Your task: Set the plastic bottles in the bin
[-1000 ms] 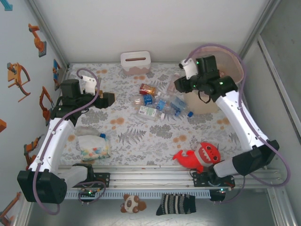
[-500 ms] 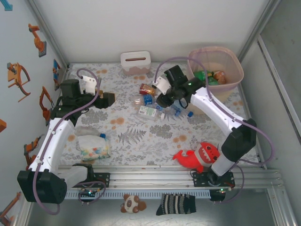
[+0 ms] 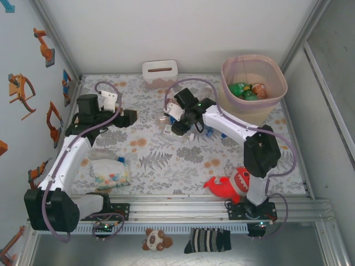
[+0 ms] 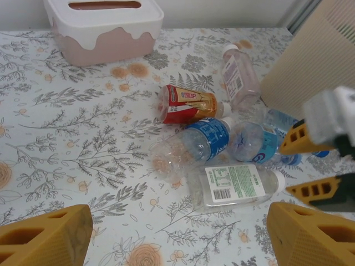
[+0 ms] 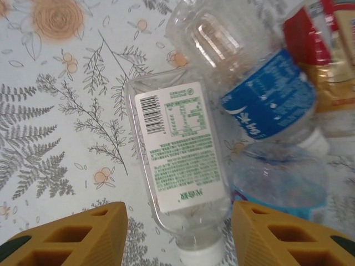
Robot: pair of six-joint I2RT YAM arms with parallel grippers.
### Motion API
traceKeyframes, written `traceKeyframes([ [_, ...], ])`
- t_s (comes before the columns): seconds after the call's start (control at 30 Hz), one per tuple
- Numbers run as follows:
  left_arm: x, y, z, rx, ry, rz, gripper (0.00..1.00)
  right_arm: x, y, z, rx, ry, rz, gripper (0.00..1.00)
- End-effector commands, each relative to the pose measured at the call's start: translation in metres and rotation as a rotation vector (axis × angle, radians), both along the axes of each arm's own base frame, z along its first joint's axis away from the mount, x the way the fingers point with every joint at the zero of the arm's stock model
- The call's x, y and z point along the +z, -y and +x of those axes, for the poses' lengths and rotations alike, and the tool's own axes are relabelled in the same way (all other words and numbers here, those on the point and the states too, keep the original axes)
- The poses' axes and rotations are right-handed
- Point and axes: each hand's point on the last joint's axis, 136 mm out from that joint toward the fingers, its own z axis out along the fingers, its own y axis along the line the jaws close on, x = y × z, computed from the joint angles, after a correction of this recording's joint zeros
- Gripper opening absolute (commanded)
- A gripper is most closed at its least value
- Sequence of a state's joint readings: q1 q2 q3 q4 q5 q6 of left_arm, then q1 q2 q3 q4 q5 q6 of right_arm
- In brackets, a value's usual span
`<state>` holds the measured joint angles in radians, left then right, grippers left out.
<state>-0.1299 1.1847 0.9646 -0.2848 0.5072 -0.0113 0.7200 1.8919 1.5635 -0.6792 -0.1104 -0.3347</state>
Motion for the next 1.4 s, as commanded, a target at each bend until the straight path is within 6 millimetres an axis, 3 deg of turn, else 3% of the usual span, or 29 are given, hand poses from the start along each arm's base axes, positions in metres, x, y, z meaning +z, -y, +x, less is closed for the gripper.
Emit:
traceKeyframes([
  [0.0, 0.001, 0.000, 0.004, -0.013, 0.030, 0.000, 0.81, -0.020, -0.005, -0.003, 0.029, -0.010, -0.047, 0.53],
  [0.27, 0.009, 0.004, 0.000, -0.023, -0.037, -0.023, 0.81, -0.044, -0.020, -0.013, 0.151, -0.083, -0.092, 0.57],
  [0.57, 0.023, 0.005, -0.008, -0.046, 0.021, -0.026, 0.82, -0.044, -0.036, 0.006, 0.159, -0.099, -0.171, 0.71],
  [1.37, 0.016, 0.000, -0.008, -0.023, 0.016, 0.006, 0.82, -0.086, -0.042, 0.022, 0.168, -0.138, -0.273, 0.74],
])
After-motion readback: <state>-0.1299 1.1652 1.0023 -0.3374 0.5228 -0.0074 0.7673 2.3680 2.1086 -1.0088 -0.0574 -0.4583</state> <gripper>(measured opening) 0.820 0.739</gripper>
